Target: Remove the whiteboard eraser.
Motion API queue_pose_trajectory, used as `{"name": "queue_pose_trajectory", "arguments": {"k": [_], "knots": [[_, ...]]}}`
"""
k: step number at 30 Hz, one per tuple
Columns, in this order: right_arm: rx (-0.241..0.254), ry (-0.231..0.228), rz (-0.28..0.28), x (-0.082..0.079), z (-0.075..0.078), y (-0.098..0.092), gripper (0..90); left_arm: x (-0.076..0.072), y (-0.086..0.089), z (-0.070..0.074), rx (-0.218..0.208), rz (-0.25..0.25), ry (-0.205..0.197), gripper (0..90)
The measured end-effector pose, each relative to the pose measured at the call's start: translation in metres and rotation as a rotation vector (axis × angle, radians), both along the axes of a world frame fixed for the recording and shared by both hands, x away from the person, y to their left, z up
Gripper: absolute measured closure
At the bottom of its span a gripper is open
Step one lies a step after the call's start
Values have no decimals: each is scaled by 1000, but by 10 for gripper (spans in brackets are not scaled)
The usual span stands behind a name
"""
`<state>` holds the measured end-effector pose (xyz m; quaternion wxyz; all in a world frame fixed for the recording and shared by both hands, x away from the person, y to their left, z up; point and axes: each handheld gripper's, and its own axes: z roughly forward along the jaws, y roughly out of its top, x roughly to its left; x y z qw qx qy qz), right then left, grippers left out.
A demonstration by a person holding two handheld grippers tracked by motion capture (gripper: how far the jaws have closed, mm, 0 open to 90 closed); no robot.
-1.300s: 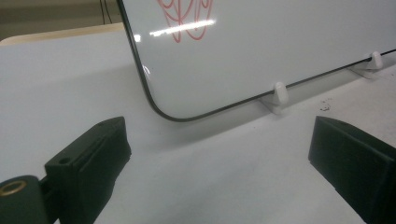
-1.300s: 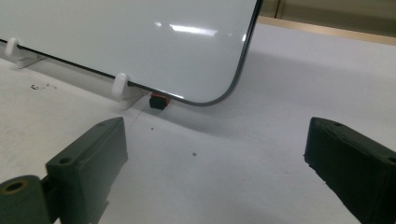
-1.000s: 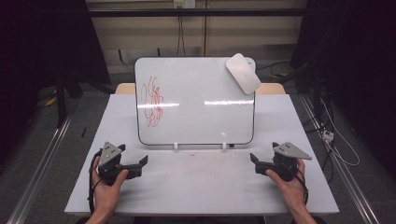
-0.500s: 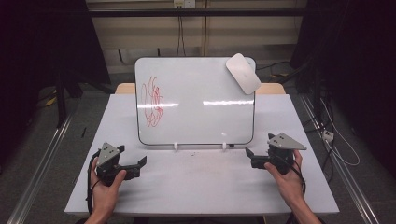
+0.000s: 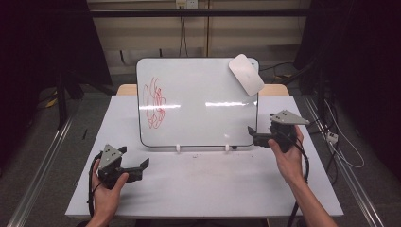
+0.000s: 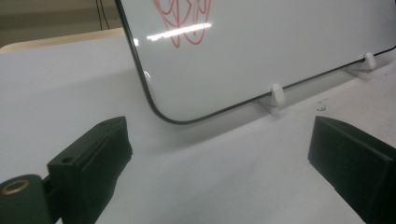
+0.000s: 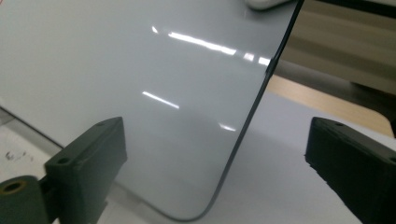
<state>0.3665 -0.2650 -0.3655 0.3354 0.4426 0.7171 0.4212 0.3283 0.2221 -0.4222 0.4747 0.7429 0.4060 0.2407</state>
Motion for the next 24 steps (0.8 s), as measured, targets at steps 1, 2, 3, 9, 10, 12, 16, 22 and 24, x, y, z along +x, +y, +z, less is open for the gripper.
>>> {"name": "queue_pose_trajectory", "arguments": {"k": [1,2,3,9,10,12,16,22,24], "knots": [[0,0,0,0,0,0,86,0,0,0,-1,-1,1,54],[-24,-16,-10,6,7,1,114,0,0,0,-2,-2,2,54],[-44,-26,-19,9,10,2,115,0,0,0,-2,-3,3,54],[-79,-64,27,24,33,8,88,0,1,0,-16,3,-2,54],[-79,-64,27,24,33,8,88,0,1,0,-16,3,-2,54],[-94,-70,25,29,39,9,85,0,1,0,-16,-1,1,54],[-111,-86,14,41,49,10,106,0,1,0,-12,-3,3,54],[-108,-111,4,58,60,11,153,0,0,0,-2,-5,4,54],[-109,-116,6,64,64,12,169,0,-1,0,0,-7,4,54]]}}
